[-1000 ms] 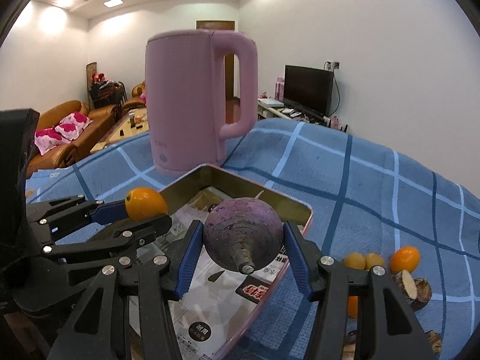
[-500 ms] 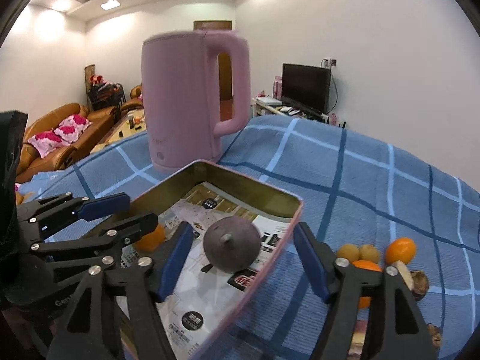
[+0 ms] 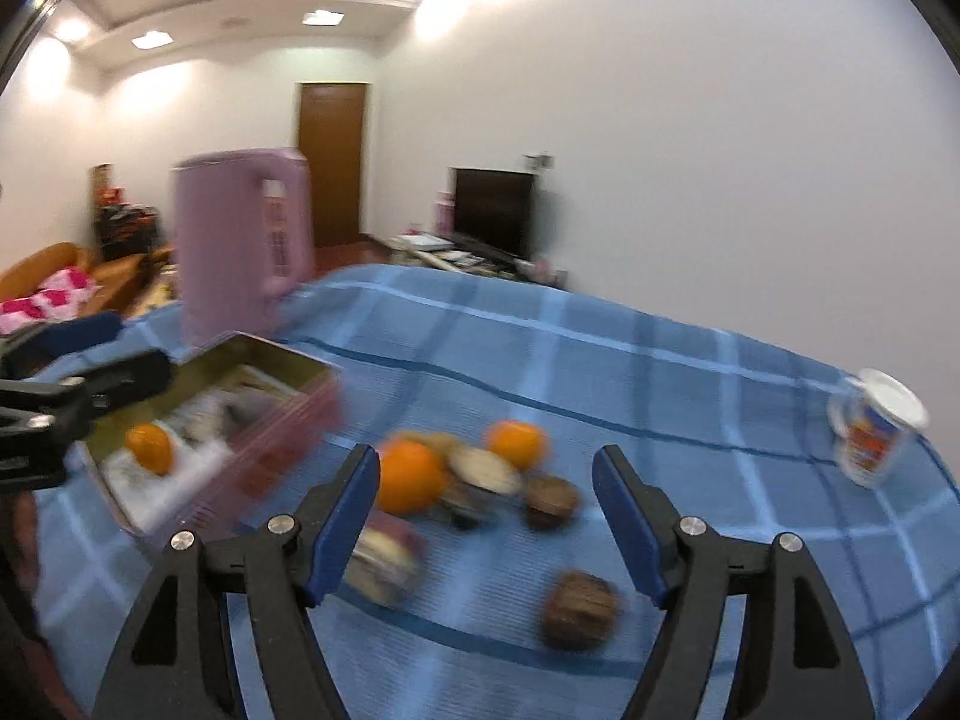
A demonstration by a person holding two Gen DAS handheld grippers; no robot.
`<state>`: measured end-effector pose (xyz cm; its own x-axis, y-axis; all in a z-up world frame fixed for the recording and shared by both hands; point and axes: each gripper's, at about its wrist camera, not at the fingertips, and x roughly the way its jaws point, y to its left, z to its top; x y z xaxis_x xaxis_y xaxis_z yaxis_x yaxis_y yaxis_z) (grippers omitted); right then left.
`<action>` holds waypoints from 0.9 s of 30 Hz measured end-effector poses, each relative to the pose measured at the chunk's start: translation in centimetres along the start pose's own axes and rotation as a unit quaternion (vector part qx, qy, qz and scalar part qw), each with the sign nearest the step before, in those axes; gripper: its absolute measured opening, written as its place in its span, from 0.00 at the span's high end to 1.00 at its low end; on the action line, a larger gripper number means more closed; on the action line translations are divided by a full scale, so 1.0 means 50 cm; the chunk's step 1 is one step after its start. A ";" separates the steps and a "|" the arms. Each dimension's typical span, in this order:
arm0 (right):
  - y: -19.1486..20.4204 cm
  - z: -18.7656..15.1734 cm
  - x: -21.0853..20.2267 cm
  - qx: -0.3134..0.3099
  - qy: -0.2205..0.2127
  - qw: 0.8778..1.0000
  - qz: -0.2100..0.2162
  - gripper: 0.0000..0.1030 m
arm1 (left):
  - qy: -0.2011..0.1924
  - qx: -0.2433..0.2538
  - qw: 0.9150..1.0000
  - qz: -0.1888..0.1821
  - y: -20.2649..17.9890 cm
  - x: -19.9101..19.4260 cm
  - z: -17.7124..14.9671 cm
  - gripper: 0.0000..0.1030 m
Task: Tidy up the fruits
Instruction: 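Grasp a dark brown round fruit with the right gripper while the left grasps a cut purple yam piece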
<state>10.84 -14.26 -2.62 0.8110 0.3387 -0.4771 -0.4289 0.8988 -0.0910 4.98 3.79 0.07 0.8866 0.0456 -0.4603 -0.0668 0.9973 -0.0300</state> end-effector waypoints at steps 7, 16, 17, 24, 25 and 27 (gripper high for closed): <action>-0.104 -0.041 0.020 0.055 0.058 0.996 -0.042 0.28 | 0.042 0.038 0.997 -0.045 -0.116 0.065 -0.020 0.11; -0.111 -0.072 0.064 0.058 0.117 0.991 -0.016 0.36 | 0.120 0.059 0.988 -0.080 -0.173 0.141 -0.045 0.38; -0.113 -0.072 0.072 0.061 0.124 0.990 -0.010 0.40 | 0.128 0.061 0.987 -0.081 -0.177 0.148 -0.049 0.40; -0.106 -0.071 0.078 0.064 0.126 0.990 0.026 0.46 | 0.168 0.052 0.980 -0.093 -0.180 0.186 -0.061 0.51; -0.104 -0.070 0.074 0.066 0.119 0.990 0.034 0.46 | 0.173 0.050 0.979 -0.094 -0.179 0.192 -0.061 0.51; -0.097 -0.070 0.075 0.058 0.123 0.990 0.034 0.46 | 0.188 0.044 0.976 -0.098 -0.176 0.206 -0.063 0.52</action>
<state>14.59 -18.32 -7.03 0.6535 0.3346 -0.6789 -0.4193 0.9068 0.0433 13.24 -4.71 -7.18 0.6464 -0.1537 -0.7473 0.1416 0.9866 -0.0804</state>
